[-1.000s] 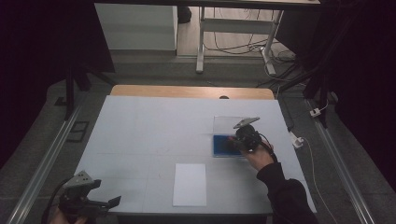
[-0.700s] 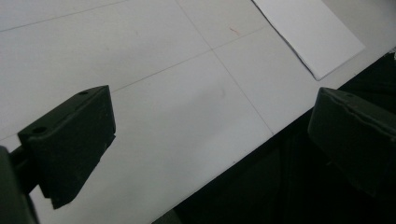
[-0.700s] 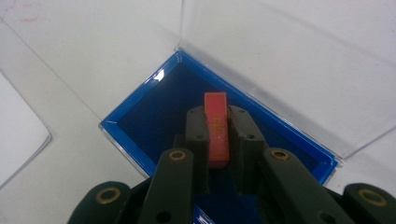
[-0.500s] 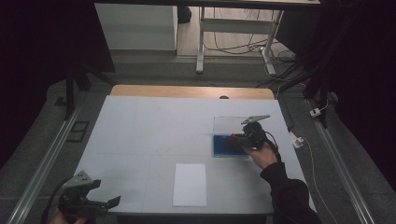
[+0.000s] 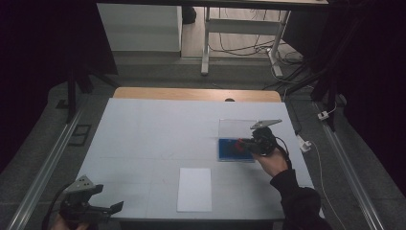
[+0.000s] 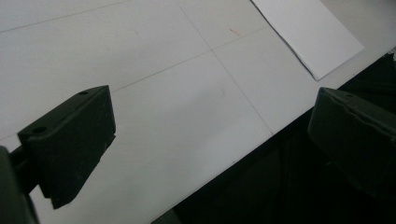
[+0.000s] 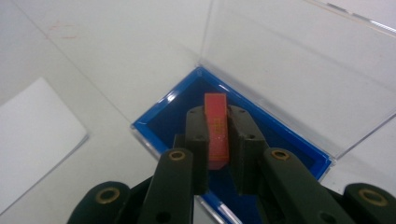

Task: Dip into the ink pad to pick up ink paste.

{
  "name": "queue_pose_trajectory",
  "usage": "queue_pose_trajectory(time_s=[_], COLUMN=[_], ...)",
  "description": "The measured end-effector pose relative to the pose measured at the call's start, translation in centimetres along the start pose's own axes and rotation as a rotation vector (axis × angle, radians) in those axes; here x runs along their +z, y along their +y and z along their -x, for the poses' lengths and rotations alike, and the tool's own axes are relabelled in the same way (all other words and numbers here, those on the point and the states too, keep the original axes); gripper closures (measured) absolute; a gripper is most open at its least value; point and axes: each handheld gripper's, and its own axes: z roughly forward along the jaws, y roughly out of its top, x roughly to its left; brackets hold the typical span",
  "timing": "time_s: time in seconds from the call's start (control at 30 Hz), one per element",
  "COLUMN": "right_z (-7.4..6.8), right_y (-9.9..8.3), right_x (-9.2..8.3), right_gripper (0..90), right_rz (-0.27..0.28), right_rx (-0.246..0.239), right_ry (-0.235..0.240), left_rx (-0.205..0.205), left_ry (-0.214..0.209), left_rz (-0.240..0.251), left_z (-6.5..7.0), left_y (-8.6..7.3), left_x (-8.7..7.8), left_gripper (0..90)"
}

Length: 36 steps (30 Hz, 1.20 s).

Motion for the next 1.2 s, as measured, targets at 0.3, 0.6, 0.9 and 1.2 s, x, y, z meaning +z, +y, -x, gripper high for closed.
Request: queue_pose_trajectory(time_s=[0.3,0.6,0.9,1.2], right_z=[-1.2,-2.8,-4.4,-5.8], right_y=[-0.3,-0.5,-0.6,-0.7], right_x=[-1.1,-1.7,-1.9,-1.9], right_gripper=[79.5,79.5,79.5,79.5], right_rz=[0.028,0.040,0.048,0.040], right_rx=[0.004,-0.007,-0.014,-0.035], right_ry=[0.045,0.071,0.120,0.151], left_rx=[-0.003,-0.003,0.000,0.001], left_ry=[-0.002,-0.006,-0.009,-0.009], left_rz=[0.004,0.008,0.010,0.011], left_z=[0.0,-0.1,-0.1,0.0], left_y=[0.0,0.0,-0.1,-0.1], left_x=[0.0,-0.1,-0.1,-0.1], left_gripper=[1.5,1.5,1.5,1.5])
